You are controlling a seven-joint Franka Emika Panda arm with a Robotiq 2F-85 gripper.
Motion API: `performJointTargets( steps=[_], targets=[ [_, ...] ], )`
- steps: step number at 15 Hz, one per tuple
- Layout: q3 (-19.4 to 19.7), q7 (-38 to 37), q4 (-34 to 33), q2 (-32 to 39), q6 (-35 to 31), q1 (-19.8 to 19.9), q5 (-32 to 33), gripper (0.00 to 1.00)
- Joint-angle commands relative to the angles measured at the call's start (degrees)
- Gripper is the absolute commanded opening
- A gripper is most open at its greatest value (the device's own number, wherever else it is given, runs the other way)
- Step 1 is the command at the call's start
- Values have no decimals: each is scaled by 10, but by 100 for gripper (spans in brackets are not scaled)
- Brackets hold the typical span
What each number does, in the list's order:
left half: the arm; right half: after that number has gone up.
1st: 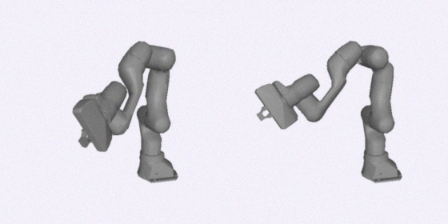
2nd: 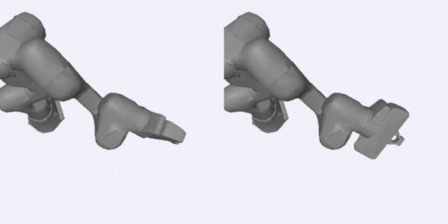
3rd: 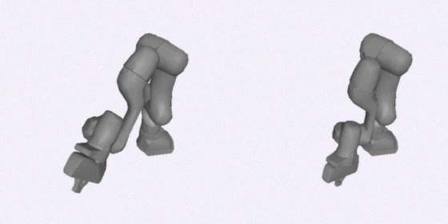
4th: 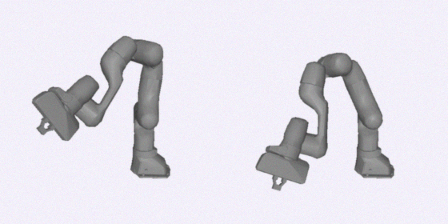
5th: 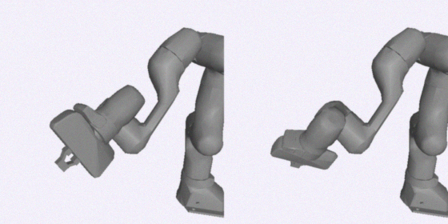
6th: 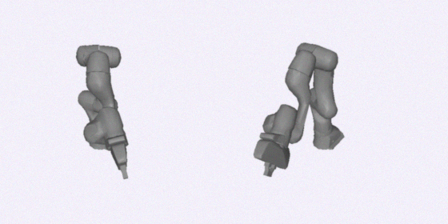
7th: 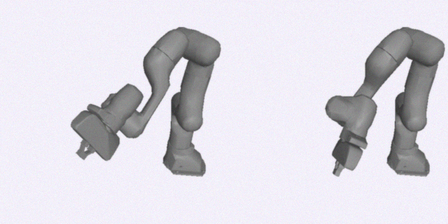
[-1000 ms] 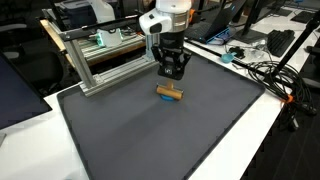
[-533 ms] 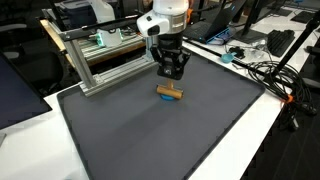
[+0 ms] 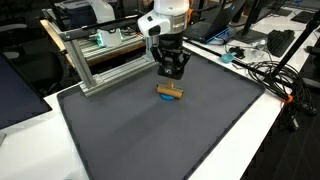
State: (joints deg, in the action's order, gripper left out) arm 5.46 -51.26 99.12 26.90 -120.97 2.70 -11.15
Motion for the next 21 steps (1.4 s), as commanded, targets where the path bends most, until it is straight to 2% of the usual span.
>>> performJointTargets(
  steps=[1, 14, 19, 21],
  targets=[
    [-8, 12, 25, 39, 13, -4, -15, 22],
    [-7, 8, 25, 40, 11, -7, -10, 22],
    [31, -74, 47, 34, -95, -47, 74, 22],
    [32, -96, 56, 29, -106, -57, 91, 22]
  ],
)
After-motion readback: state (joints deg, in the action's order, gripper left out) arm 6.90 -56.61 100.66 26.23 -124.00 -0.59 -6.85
